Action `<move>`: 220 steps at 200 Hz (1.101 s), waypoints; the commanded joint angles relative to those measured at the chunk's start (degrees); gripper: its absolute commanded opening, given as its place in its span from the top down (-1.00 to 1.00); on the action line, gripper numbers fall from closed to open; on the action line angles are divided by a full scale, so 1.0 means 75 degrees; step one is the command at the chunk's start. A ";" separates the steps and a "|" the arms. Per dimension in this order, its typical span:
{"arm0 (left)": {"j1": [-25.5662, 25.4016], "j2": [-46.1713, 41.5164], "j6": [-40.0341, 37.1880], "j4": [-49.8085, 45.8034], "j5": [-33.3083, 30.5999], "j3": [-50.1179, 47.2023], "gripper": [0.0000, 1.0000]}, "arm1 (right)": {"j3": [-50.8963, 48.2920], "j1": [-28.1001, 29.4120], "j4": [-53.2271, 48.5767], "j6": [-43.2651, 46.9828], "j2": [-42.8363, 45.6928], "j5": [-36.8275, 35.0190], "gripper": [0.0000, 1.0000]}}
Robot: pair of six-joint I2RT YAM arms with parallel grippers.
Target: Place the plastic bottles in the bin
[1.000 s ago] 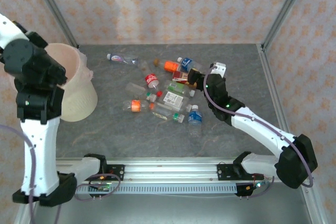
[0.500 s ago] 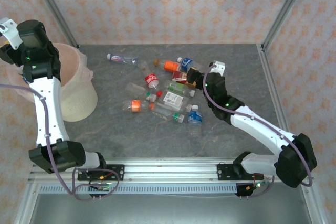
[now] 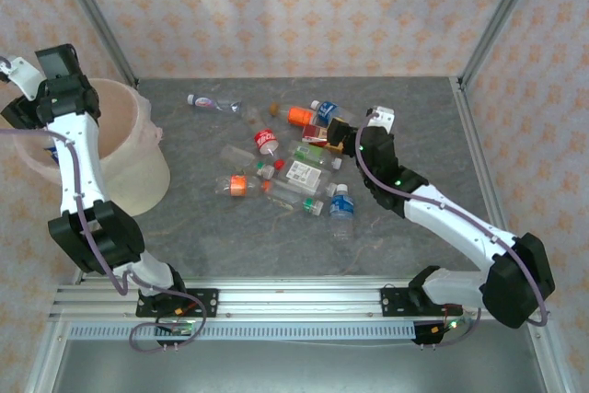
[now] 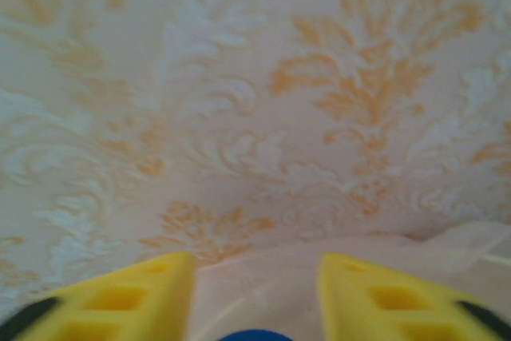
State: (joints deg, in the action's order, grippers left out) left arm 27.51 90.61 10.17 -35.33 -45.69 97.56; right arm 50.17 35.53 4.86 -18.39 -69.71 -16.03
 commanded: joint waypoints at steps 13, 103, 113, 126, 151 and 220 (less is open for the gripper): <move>0.0047 0.0107 0.0516 -0.0991 0.0178 0.0911 -0.62 | 0.0261 -0.0038 -0.0238 0.0027 -0.0006 -0.0058 -0.98; -0.1023 -0.0708 0.1410 -0.1299 0.3149 0.1154 -1.00 | 0.0271 -0.0073 -0.1028 -0.0321 -0.0207 -0.0198 -0.98; -0.1304 -0.0905 0.1614 -0.1067 0.3677 0.0951 -1.00 | 0.0296 -0.0084 -0.1347 -0.0427 -0.0212 -0.0140 -0.98; -0.1762 -0.1138 0.1793 -0.0759 0.4016 0.0688 -1.00 | 0.0256 -0.0096 -0.1724 -0.0500 -0.0191 -0.0008 -0.98; -0.2553 -0.1452 0.2054 -0.0264 0.4865 0.0252 -1.00 | 0.0202 -0.0118 -0.2602 -0.0694 -0.0177 0.0381 -0.98; -0.4033 -0.2380 0.3365 0.1436 0.7708 -0.1790 -1.00 | -0.0538 -0.0001 -0.4659 -0.1288 0.0433 0.2719 -0.96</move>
State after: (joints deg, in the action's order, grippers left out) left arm 1.21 75.46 30.59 -31.55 2.02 88.40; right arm 48.45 34.94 -20.64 -25.43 -69.47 -5.17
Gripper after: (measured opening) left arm 0.993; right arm 0.988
